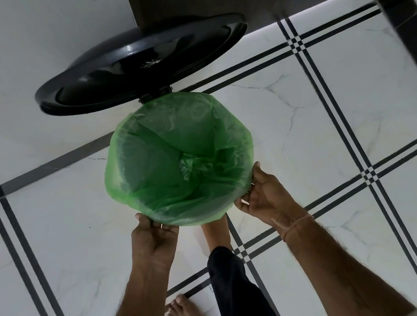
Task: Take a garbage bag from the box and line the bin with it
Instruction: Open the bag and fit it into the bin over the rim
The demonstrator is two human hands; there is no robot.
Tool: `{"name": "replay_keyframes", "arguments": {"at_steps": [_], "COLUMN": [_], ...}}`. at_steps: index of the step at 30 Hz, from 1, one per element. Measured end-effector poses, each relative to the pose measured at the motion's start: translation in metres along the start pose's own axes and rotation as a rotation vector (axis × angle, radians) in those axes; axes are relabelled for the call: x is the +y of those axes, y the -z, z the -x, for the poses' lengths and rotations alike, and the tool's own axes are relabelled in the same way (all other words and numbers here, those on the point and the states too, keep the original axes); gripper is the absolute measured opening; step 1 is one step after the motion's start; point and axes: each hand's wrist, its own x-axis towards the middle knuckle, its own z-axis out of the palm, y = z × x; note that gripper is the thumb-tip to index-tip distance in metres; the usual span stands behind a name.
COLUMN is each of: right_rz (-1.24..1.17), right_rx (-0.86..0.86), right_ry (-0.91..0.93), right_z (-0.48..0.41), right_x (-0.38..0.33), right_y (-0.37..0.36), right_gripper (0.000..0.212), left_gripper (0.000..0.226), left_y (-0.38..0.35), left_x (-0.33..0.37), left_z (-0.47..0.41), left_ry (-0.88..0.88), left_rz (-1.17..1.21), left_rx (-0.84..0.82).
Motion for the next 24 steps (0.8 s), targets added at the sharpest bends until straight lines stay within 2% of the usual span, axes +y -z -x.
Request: {"name": "replay_keyframes", "arguments": {"at_steps": [3, 7, 10, 12, 14, 17, 19, 24], "right_rz": [-0.039, -0.133, -0.045, -0.059, -0.118, -0.224, -0.198, -0.176], "right_rx": [-0.003, 0.036, 0.11, 0.094, 0.078, 0.002, -0.045, -0.089], "right_ry": [0.046, 0.102, -0.03, -0.07, -0.01, 0.082, 0.121, 0.229], "right_z": [-0.008, -0.013, -0.006, -0.003, -0.006, -0.011, -0.014, -0.015], "right_x": [0.001, 0.008, 0.013, 0.012, 0.011, 0.009, 0.01, 0.012], "right_y": [-0.01, -0.005, -0.003, -0.006, -0.005, -0.003, -0.002, 0.002], "right_gripper": [0.041, 0.037, 0.035, 0.034, 0.026, 0.024, 0.025, 0.023], "left_gripper": [0.041, 0.024, 0.034, 0.031, 0.013, 0.017, 0.007, 0.02], "left_y": [0.001, 0.006, 0.009, 0.003, -0.004, -0.009, -0.01, 0.0], "left_x": [0.0, -0.003, -0.002, 0.002, 0.005, 0.004, 0.004, 0.007], "left_z": [-0.005, 0.002, 0.007, 0.01, 0.011, 0.009, 0.009, 0.002], "left_ry": [-0.055, 0.01, 0.054, 0.061, 0.073, 0.108, 0.104, 0.027], "left_rz": [0.064, -0.01, -0.014, -0.026, -0.052, -0.102, -0.115, -0.077], "left_rx": [-0.029, 0.036, 0.072, 0.044, 0.024, 0.007, 0.038, 0.042]}}
